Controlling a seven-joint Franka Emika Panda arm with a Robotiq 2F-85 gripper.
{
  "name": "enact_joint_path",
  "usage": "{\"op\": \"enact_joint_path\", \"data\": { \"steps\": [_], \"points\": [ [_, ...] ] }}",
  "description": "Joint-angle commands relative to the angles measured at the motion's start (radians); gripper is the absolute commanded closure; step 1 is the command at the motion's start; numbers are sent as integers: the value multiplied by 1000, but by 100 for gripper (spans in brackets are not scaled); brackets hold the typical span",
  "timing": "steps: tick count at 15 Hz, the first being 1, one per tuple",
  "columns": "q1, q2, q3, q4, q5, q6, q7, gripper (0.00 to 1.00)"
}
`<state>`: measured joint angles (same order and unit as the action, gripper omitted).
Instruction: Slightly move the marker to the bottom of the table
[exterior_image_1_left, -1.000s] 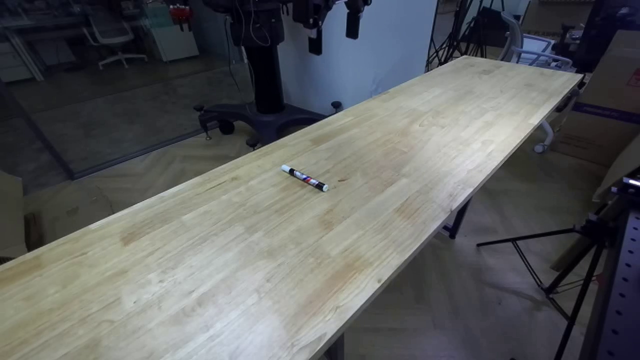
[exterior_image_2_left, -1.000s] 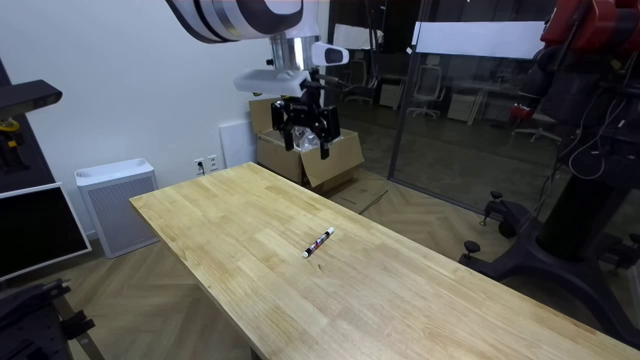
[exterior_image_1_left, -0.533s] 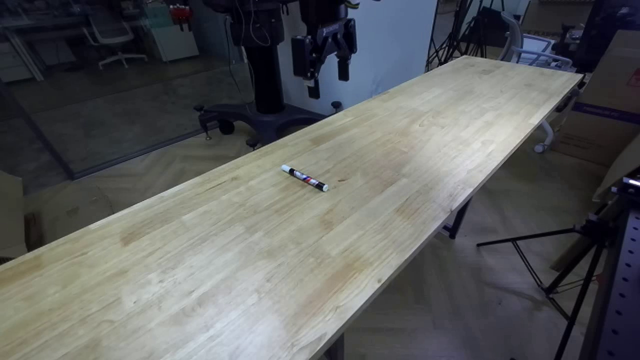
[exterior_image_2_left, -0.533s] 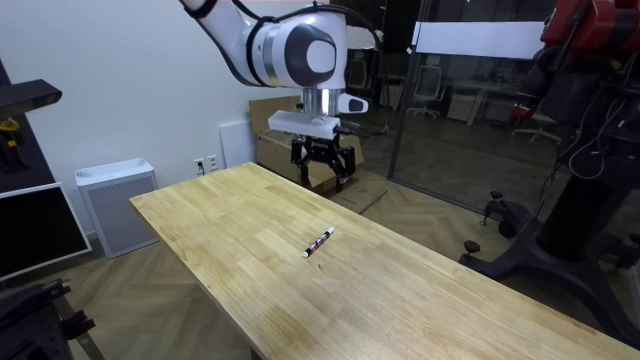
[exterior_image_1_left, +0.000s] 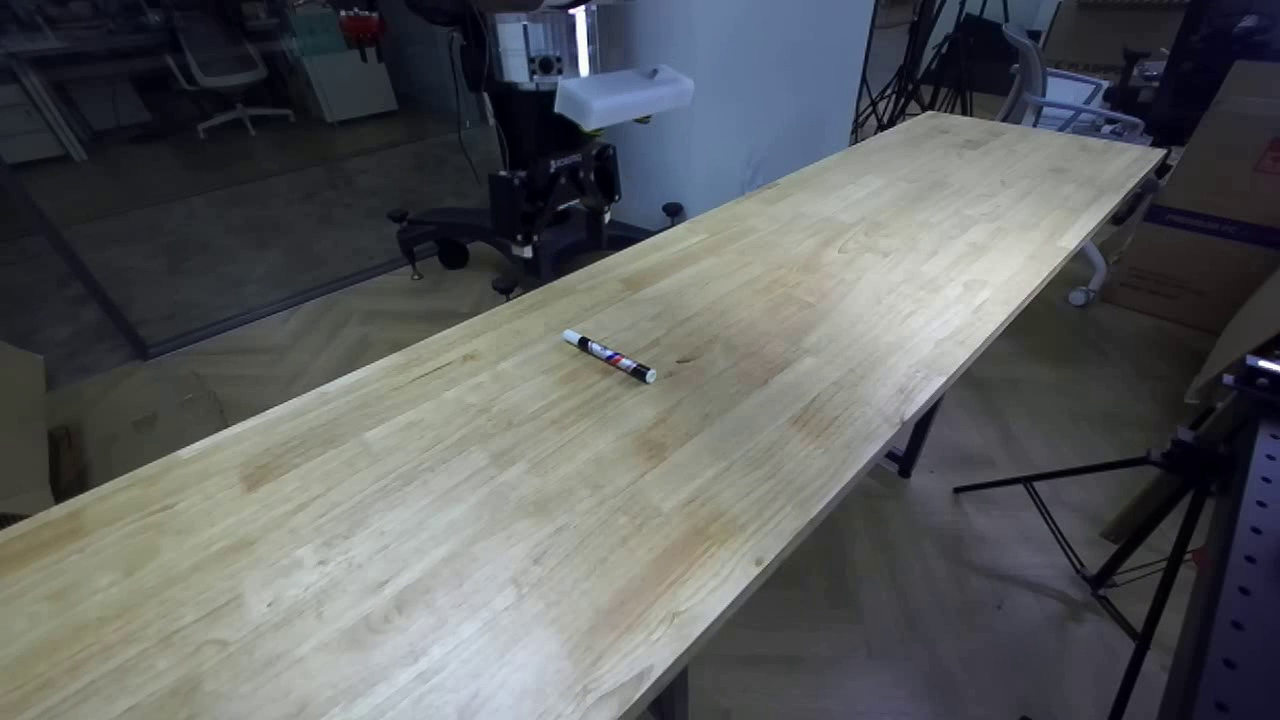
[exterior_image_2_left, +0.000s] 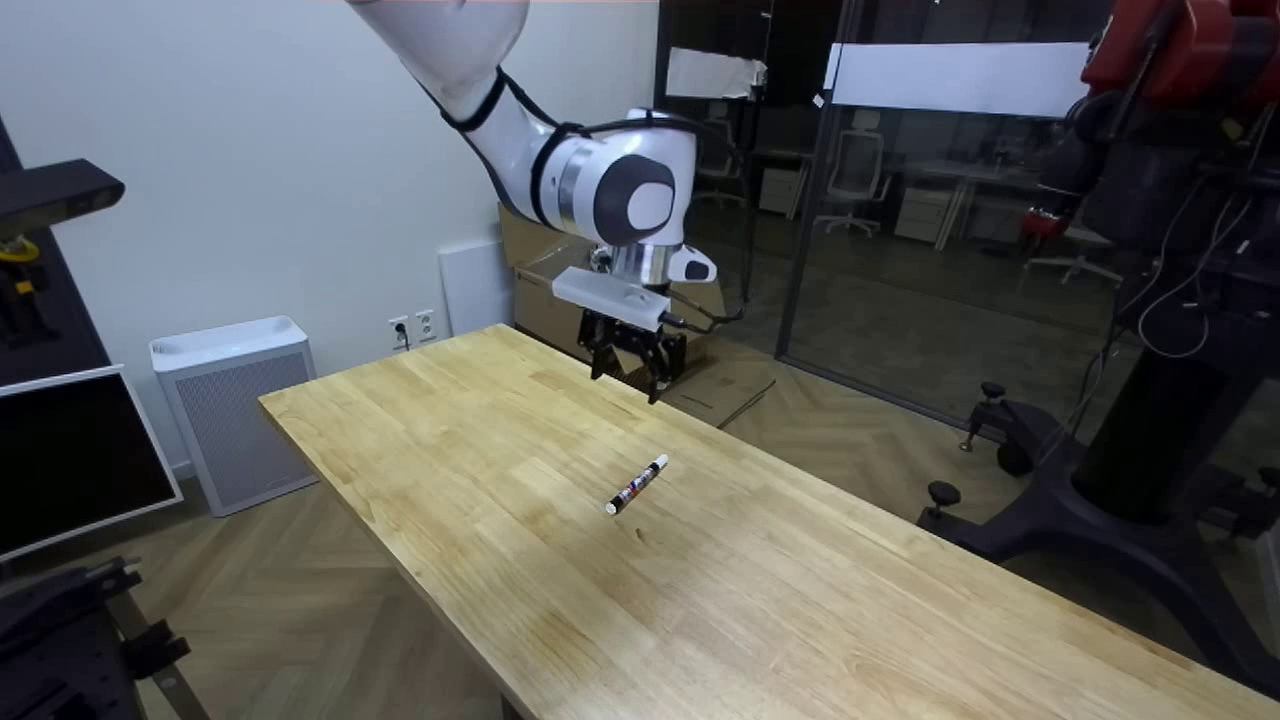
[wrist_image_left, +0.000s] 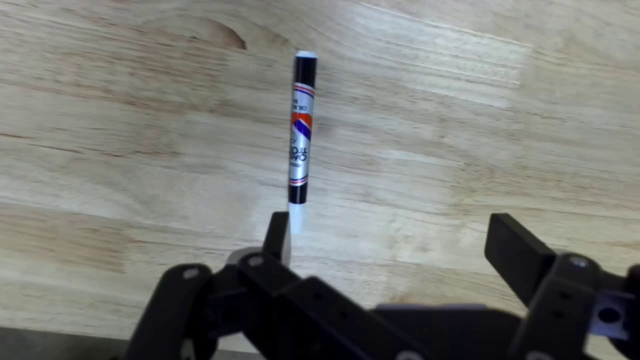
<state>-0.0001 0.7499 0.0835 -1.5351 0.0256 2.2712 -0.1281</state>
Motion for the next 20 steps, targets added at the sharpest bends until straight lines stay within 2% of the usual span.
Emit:
{"op": "enact_joint_path", "data": {
  "steps": [1,3,6,11,16,20],
  "points": [
    [8,19,-2,17,4,-4,-1,0],
    [8,24,-3,15,3,1,-1,0],
    [59,20,-50,-13,-70,39,54,0],
    [124,33,-105,-96,-156,215,126,0],
    [127,27,-111,-211,-137,439,161,0],
    [93,16,-82,-324,-93,641,152,0]
  ]
}}
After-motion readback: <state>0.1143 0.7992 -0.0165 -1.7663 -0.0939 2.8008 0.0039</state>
